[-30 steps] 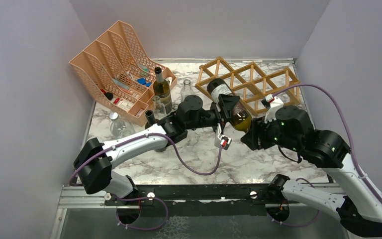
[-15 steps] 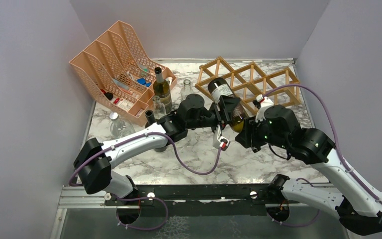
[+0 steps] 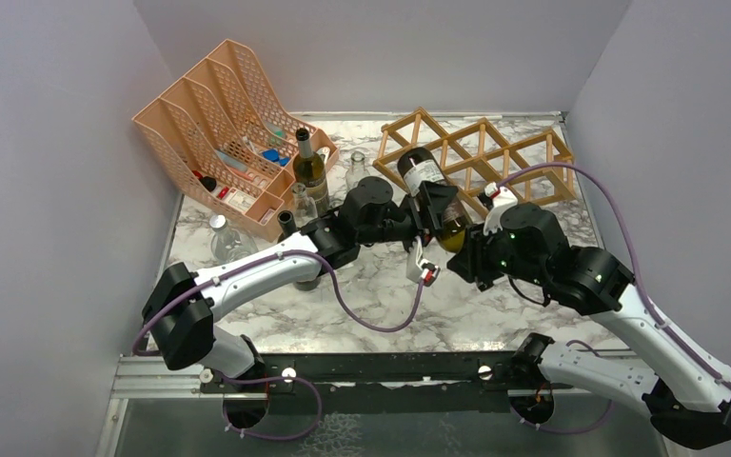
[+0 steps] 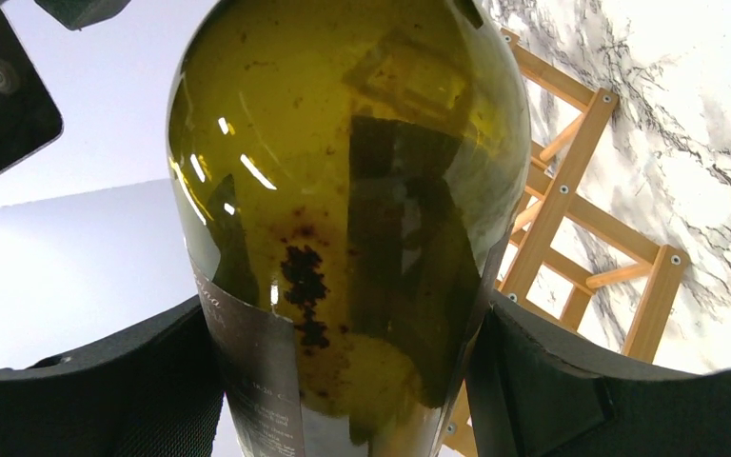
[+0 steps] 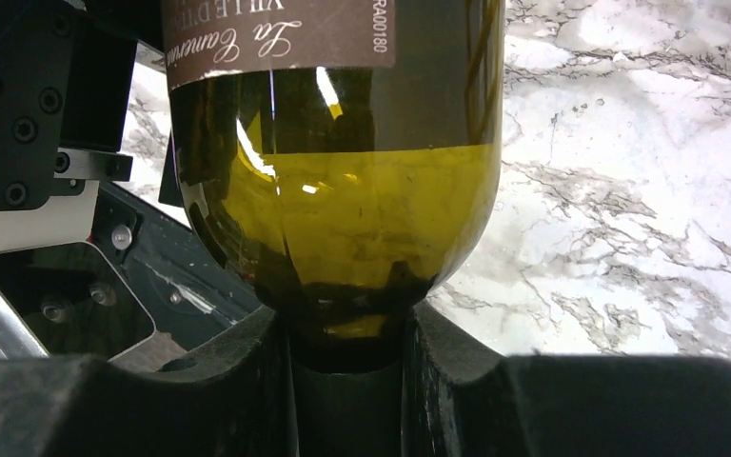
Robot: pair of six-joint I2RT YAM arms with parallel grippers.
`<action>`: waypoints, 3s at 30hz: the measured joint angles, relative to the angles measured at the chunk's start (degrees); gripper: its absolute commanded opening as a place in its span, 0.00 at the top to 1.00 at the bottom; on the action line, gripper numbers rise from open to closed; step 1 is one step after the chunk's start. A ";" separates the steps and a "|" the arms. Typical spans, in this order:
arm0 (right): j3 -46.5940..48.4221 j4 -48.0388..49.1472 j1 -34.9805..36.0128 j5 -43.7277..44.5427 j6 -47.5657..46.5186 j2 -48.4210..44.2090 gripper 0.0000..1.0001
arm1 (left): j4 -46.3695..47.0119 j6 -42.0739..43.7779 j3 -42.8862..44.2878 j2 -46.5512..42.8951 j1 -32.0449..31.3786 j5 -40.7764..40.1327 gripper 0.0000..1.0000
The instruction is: Put the wine bottle on the wine rack
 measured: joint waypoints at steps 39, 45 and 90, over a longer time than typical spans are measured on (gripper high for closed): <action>-22.36 7.93 -0.15 9.33 10.67 -4.07 0.99 | 11.63 -88.11 -2.60 -21.75 -0.70 -20.65 0.07; -28.39 14.32 -0.15 8.24 13.60 0.96 0.99 | -0.96 -103.93 -2.32 -24.13 -0.70 -26.64 0.07; -22.29 34.82 -3.72 16.87 18.53 26.40 0.99 | -22.58 -107.41 2.12 -24.20 -0.70 -31.56 0.01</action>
